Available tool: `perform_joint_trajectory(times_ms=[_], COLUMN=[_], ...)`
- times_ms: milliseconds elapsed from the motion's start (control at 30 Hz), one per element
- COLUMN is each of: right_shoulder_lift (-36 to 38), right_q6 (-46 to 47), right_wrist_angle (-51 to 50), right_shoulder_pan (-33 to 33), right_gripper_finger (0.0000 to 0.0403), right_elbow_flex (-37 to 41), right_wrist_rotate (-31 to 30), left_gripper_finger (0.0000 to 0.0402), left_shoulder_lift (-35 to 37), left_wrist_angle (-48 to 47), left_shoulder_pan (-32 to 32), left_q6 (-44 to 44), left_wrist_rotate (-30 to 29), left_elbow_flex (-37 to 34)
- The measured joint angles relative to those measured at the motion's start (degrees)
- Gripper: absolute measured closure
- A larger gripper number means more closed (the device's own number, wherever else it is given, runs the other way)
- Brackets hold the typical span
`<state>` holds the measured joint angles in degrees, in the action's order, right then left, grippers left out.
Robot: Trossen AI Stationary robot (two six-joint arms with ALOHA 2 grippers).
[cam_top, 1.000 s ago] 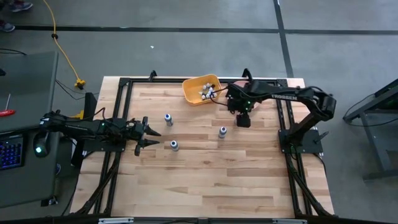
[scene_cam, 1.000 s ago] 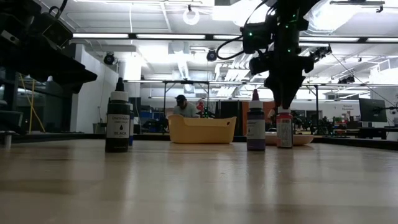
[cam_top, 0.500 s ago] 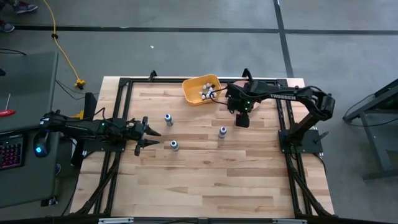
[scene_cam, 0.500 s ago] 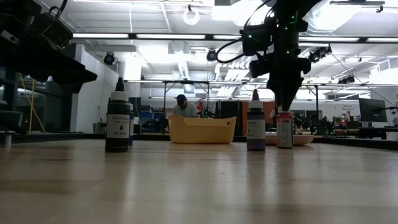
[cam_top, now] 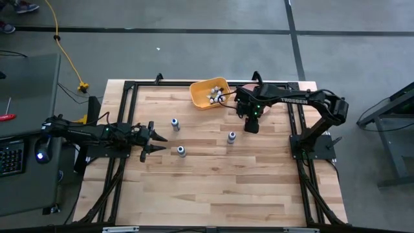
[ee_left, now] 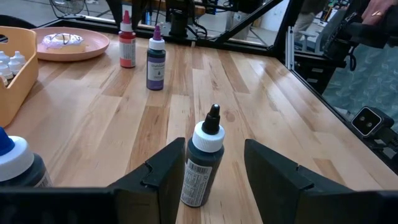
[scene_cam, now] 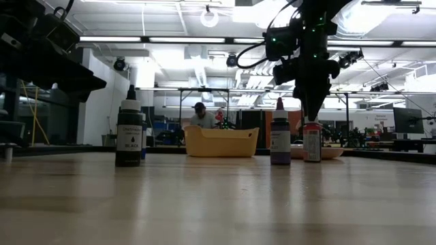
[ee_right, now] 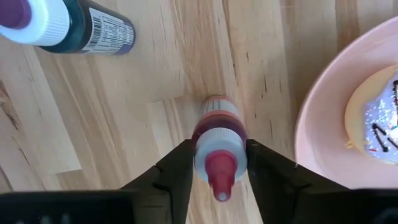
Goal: Pick & Place food coloring
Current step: Put the large pink food coloring bottle into the yellow bin
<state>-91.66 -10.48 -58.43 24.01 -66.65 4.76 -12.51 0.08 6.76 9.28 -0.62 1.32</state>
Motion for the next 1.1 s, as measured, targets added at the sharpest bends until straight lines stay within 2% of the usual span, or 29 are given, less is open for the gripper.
perform_joint_trajectory(times_ms=[200, 600, 1100], right_shoulder_lift=[0.0, 0.62, 10.22], right_q6=[0.15, 4.97, 9.22], right_wrist_angle=[-0.28, 0.2, -0.66], right_shoulder_pan=[0.0, 0.0, -0.04], right_gripper_finger=[0.0286, 0.0292, 0.0294], right_elbow_flex=[0.0, 0.0, 0.0], right_wrist_rotate=[0.06, 0.79, 2.13], left_gripper_finger=[0.0238, 0.0238, 0.0238], left_shoulder_lift=[0.0, 0.0, 0.0], left_wrist_angle=[0.0, 0.0, 0.0], left_shoulder_pan=[0.0, 0.0, 0.02], left_q6=[0.0, 0.0, 0.0], left_wrist_rotate=[0.0, 0.0, 0.0], left_elbow_flex=[0.02, 0.0, 0.0])
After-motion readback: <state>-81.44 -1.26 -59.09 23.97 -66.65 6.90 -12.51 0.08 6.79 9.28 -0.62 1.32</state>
